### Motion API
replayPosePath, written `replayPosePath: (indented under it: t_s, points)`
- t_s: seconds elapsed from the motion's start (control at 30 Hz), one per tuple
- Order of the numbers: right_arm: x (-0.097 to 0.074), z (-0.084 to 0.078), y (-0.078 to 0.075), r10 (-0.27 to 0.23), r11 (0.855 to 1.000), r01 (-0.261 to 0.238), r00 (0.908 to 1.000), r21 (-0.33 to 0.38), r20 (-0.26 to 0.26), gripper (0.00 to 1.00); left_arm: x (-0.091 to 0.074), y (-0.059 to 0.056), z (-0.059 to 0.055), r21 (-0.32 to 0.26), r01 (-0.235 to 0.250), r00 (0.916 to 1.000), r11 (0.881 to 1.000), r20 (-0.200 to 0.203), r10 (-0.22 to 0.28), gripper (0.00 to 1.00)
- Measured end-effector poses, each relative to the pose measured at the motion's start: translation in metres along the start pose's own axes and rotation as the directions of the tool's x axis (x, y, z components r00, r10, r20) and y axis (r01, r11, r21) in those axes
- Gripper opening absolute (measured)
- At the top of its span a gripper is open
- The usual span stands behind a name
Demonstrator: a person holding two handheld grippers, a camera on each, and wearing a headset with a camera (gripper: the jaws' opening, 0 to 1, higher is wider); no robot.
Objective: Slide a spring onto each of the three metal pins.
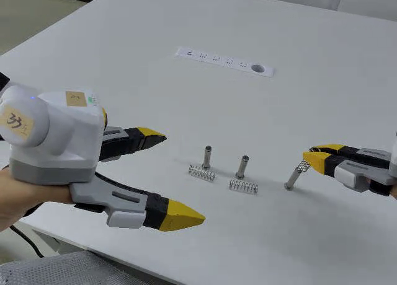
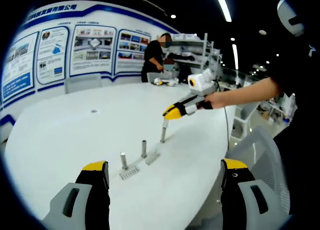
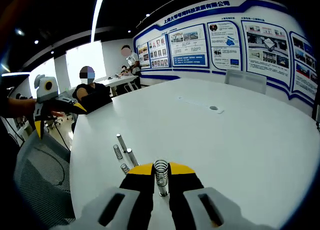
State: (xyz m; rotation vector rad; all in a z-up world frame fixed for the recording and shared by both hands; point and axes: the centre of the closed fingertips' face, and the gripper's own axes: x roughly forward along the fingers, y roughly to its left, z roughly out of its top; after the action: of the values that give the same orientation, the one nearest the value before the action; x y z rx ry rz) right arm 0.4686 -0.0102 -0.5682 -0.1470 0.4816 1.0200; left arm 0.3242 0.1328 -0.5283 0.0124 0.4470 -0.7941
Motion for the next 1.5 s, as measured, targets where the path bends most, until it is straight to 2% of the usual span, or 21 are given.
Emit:
replayPosePath:
  t_s: [0.2,0.43,0.57,0.7,0.87,0.93,1.03,1.23,1.33,1.43,1.5]
  points:
    - [0.006,0.0,0.0,0.012,1.0,-0.012,0.9999,-0.008,-0.007,0.11,-0.001,0.0,-0.002,-0.003,-0.007,0.9999,1.0,-0.012,0.007,0.97]
    - [0.012,-0.011,0.003,0.011,1.0,-0.012,0.9993,-0.019,-0.035,0.11,-0.006,0.001,-0.005,-0.008,-0.019,0.9996,1.0,-0.02,0.019,0.97]
    - [0.016,-0.023,0.004,0.008,0.999,-0.012,0.9969,-0.048,-0.078,0.11,-0.01,0.003,-0.006,-0.01,-0.031,0.9992,0.999,-0.024,0.031,0.97]
    - [0.022,-0.028,0.005,0.009,0.999,-0.013,0.9963,-0.046,-0.086,0.11,-0.015,0.007,-0.001,-0.022,-0.05,0.9988,0.999,-0.001,0.05,0.97]
    - [0.029,-0.039,0.006,-0.003,0.998,-0.005,0.992,-0.064,-0.126,0.11,-0.018,0.009,-0.004,-0.02,-0.06,0.9981,0.998,-0.011,0.06,0.96]
    - [0.031,-0.044,0.006,-0.006,0.996,-0.007,0.9893,-0.09,-0.146,0.11,-0.018,0.008,-0.006,-0.026,-0.059,0.9982,0.998,-0.014,0.059,0.96]
    - [0.031,-0.049,0.007,-0.004,0.996,-0.011,0.9869,-0.091,-0.161,0.11,-0.018,0.005,-0.007,-0.024,-0.055,0.9982,0.998,-0.022,0.055,0.96]
    - [0.029,-0.049,0.006,0.0,0.998,-0.011,0.987,-0.068,-0.16,0.11,-0.013,-0.001,-0.009,-0.011,-0.034,0.9985,0.999,-0.044,0.033,0.97]
    - [0.028,-0.053,0.007,0.008,0.997,-0.022,0.9834,-0.073,-0.181,0.12,-0.012,-0.001,-0.005,-0.006,-0.034,0.9988,0.999,-0.034,0.034,0.97]
    - [0.028,-0.053,0.009,0.028,0.996,-0.043,0.9846,-0.082,-0.173,0.13,-0.013,-0.001,0.001,-0.009,-0.036,0.9992,0.999,-0.018,0.036,0.97]
    - [0.026,-0.051,0.007,0.016,0.995,-0.032,0.985,-0.093,-0.172,0.14,-0.015,0.0,0.002,-0.001,-0.043,0.9989,0.999,-0.02,0.043,0.97]
